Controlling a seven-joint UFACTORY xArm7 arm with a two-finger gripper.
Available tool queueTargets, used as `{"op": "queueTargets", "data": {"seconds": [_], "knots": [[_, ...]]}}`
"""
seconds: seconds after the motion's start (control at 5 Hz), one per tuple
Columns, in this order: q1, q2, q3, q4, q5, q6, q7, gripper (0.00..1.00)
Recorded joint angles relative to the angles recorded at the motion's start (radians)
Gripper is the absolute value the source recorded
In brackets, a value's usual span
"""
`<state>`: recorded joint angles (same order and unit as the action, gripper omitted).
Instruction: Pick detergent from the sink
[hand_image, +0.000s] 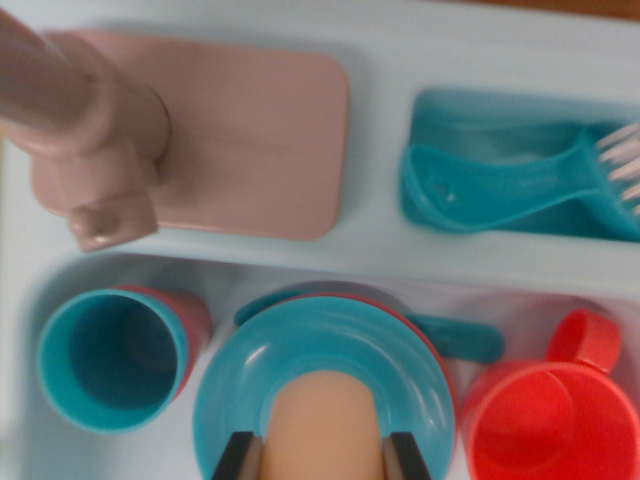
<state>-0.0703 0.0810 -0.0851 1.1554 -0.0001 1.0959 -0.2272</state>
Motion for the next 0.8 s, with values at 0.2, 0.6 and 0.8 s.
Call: {"op": "queueTargets", "data": {"seconds": [0.2, 0.6, 0.8], "knots": [[0.0003, -0.012, 0.0, 0.033, -0.0012, 0.045, 0.001, 1.0], [0.0007, -0.026, 0.0, 0.068, -0.0025, 0.094, 0.001, 1.0], [0.0007, -0.026, 0.0, 0.068, -0.0025, 0.094, 0.001, 1.0]]}}
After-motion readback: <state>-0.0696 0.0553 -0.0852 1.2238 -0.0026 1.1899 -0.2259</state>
